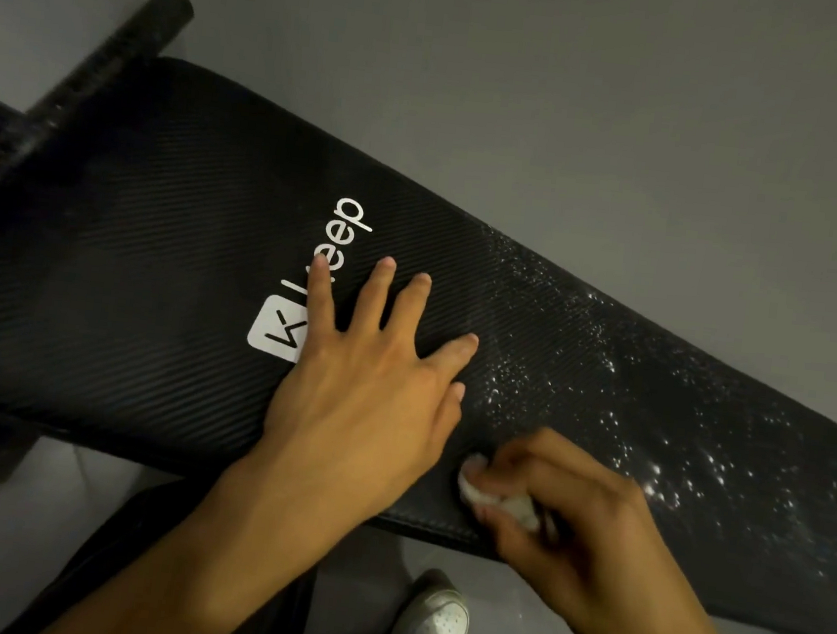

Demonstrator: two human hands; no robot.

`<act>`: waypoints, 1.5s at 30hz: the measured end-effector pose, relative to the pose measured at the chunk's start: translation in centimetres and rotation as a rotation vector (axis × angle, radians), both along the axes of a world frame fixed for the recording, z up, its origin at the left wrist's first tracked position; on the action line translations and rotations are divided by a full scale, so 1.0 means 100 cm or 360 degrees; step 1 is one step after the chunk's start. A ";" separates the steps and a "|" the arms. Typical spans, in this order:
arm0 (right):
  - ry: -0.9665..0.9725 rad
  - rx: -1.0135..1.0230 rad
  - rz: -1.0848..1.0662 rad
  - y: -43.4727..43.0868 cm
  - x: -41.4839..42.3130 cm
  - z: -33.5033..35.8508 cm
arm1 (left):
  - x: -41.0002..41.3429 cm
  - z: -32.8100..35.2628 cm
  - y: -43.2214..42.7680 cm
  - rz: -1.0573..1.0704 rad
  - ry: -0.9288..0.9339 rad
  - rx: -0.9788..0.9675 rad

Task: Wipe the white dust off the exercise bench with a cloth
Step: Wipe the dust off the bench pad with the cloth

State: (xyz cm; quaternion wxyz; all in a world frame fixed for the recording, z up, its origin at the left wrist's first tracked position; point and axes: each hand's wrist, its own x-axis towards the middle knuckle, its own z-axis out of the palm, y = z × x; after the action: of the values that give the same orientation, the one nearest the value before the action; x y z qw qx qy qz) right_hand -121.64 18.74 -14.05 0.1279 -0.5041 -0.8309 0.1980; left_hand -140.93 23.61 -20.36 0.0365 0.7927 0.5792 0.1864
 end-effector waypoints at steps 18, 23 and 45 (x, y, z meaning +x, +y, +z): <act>-0.0142 0.0341 -0.0345 0.026 -0.007 -0.015 | 0.002 -0.002 0.002 0.0019 0.0048 0.0015; -0.0062 0.0168 -0.0246 0.022 -0.006 -0.006 | 0.001 -0.001 0.001 0.0015 0.0039 0.0010; -0.0077 0.0280 -0.0235 0.036 -0.025 -0.014 | -0.001 -0.002 0.001 -0.0009 0.0026 0.0013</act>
State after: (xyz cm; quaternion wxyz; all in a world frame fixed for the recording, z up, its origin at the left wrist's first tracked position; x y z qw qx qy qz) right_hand -124.19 22.37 -15.47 0.1657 -0.5553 -0.8086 0.1021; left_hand -141.03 23.67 -20.58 0.0290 0.7959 0.5766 0.1822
